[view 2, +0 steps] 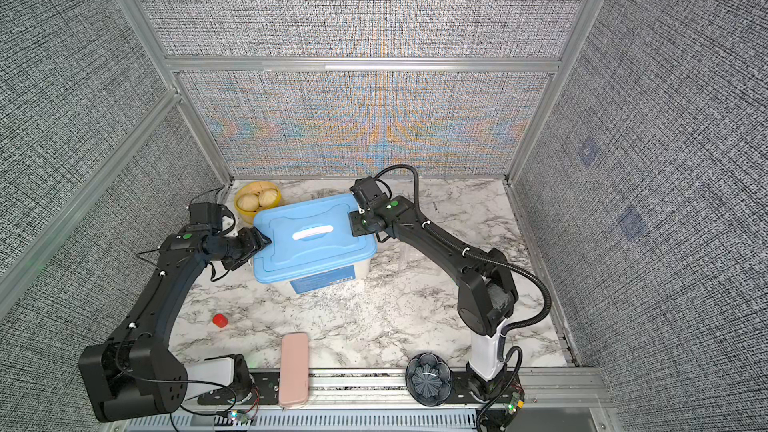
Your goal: Organize the chemistry lab equipment
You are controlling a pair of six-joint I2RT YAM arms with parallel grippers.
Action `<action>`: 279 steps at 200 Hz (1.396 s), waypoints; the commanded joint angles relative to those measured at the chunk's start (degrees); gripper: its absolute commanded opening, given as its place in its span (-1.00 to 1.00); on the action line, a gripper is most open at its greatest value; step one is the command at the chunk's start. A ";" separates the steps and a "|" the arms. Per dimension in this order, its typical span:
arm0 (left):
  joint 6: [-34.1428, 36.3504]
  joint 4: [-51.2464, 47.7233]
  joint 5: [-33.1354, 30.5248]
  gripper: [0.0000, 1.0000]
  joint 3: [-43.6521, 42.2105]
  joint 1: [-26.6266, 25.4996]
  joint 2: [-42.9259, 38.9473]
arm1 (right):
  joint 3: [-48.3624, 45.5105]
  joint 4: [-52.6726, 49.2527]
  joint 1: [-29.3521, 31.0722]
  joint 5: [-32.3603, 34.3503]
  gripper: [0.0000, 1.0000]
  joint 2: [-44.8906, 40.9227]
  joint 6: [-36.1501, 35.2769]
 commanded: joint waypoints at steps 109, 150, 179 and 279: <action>2.76 -3.17 5.61 0.34 1.66 -0.01 -2.44 | -0.22 -1.20 1.37 -3.54 0.10 1.23 -4.17; 4.56 -6.50 2.10 0.24 3.19 -0.09 -2.25 | -0.13 -0.58 1.44 -4.51 0.10 0.89 -4.21; 5.59 -7.60 1.62 -0.01 3.71 -0.98 -0.68 | 0.22 -0.23 1.54 -5.22 0.10 1.19 -4.42; 8.14 -10.60 -5.79 -0.32 9.56 -6.57 5.36 | 1.01 0.45 2.55 -7.18 0.10 2.15 -4.26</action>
